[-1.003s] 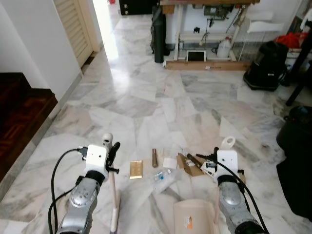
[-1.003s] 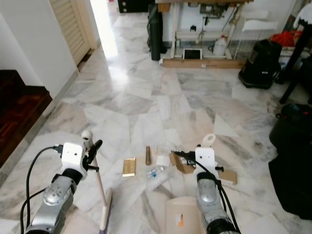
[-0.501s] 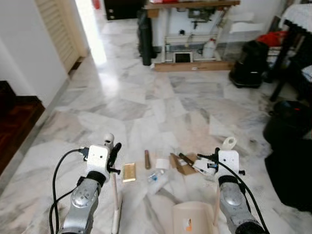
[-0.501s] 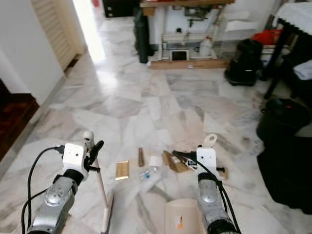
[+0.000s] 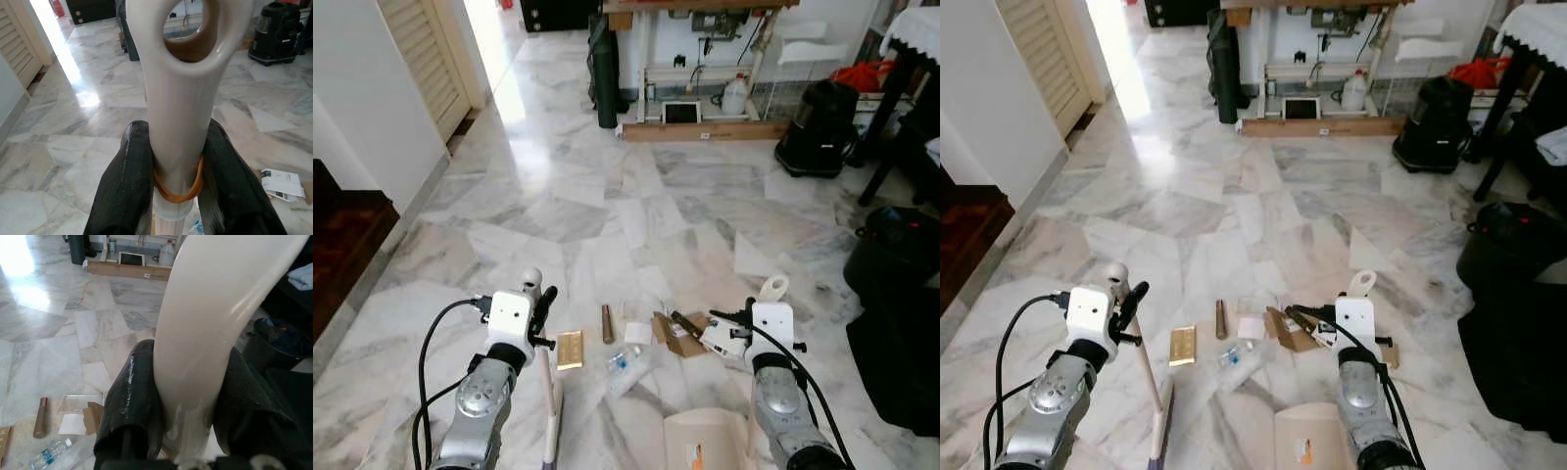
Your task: Sweep floor
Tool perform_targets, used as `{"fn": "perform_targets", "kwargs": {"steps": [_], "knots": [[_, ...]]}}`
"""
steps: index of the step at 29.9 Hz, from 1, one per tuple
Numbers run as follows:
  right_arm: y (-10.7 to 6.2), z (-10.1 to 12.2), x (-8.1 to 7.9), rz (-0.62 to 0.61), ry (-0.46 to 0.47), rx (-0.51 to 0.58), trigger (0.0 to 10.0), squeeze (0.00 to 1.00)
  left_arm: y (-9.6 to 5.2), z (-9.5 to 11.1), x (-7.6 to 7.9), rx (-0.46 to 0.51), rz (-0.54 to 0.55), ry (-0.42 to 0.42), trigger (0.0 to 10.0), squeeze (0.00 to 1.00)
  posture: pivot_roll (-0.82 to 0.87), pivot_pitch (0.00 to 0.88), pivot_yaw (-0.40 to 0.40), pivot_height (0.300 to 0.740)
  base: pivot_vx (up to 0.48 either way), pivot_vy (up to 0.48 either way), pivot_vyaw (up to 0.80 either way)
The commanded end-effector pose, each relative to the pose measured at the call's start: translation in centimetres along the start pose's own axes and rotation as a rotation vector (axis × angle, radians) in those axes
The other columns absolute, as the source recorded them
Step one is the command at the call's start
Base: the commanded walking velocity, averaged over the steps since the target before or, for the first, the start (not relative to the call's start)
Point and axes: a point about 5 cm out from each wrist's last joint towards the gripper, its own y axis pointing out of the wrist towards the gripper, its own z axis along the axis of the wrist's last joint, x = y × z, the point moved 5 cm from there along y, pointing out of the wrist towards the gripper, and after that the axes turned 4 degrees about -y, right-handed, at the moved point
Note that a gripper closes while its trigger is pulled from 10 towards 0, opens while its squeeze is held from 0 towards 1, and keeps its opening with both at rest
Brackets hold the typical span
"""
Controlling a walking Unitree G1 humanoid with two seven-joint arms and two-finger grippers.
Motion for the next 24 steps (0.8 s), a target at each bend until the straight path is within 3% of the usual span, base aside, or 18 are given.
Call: {"fn": "perform_targets", "kwargs": {"steps": [1,15,21,24], "knots": [[0.08,0.21,-0.32,0.009,0.000,0.003,10.0,0.00,0.19,1.15,-0.36,0.042,0.006,0.030,10.0,0.00,0.07,0.002,0.074,0.740,0.266,0.000,0.00],[0.04,0.18,-0.51,0.012,0.009,-0.001,10.0,0.00,0.16,1.32,-0.49,0.054,0.011,0.032,10.0,0.00,0.08,0.004,0.073,0.740,0.273,0.000,0.00],[0.03,0.12,-0.51,0.013,0.011,-0.003,10.0,0.00,0.15,1.35,-0.49,0.056,0.010,0.032,10.0,0.00,0.07,0.004,0.075,0.740,0.282,0.000,-0.63],[0.00,0.13,-0.54,0.012,0.010,-0.001,10.0,0.00,0.12,1.37,-0.51,0.058,0.010,0.033,10.0,0.00,0.08,0.004,0.075,0.740,0.281,0.000,0.00]]}}
